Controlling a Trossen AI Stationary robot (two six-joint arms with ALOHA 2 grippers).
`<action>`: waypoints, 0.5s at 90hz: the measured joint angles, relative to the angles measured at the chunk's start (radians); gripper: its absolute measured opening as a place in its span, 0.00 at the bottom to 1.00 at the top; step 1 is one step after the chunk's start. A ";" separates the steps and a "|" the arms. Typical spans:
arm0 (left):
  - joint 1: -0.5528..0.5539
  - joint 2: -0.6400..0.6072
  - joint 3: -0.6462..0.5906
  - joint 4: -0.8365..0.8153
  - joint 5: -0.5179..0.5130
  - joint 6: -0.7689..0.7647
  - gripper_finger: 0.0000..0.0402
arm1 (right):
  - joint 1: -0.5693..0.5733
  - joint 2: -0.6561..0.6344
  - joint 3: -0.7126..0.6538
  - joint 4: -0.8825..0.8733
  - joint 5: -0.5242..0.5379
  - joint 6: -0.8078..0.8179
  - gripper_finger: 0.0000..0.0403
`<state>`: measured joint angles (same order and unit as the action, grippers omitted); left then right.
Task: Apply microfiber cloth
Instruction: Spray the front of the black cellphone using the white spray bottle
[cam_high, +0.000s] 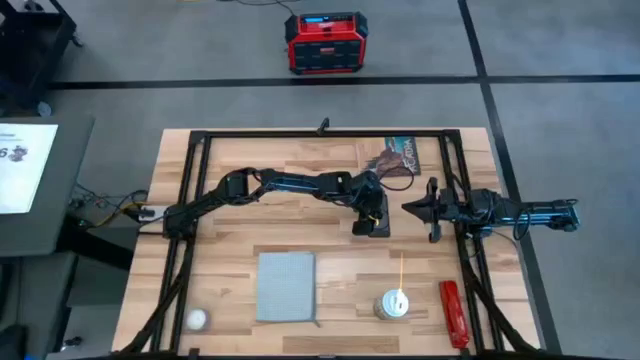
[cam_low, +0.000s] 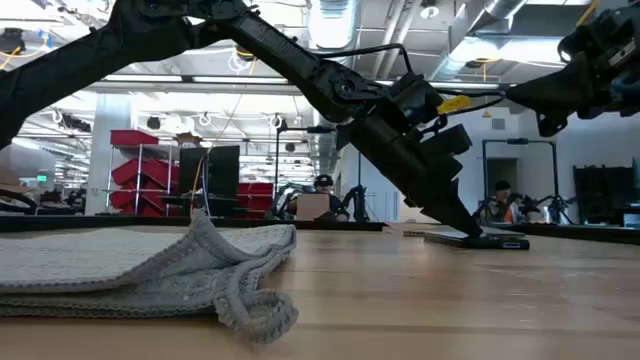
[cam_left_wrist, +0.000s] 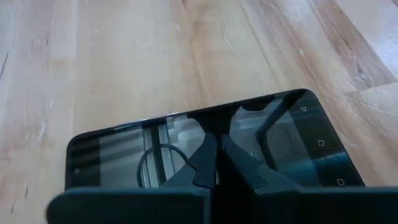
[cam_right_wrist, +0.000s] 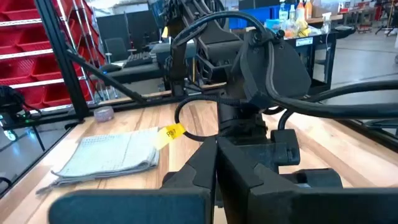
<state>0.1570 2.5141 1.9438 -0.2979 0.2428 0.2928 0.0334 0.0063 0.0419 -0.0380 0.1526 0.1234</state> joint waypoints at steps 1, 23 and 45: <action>0.000 0.000 0.000 -0.003 0.000 -0.001 0.00 | 0.000 0.000 0.000 0.000 0.000 0.000 0.00; 0.002 -0.001 -0.001 -0.058 -0.020 -0.006 0.00 | 0.000 0.000 0.002 -0.008 0.000 0.000 0.00; 0.001 -0.003 -0.001 -0.072 -0.038 -0.002 0.00 | 0.000 0.000 0.002 -0.012 0.000 0.000 0.00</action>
<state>0.1578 2.5114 1.9430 -0.3696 0.2049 0.2905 0.0334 0.0063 0.0441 -0.0498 0.1525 0.1235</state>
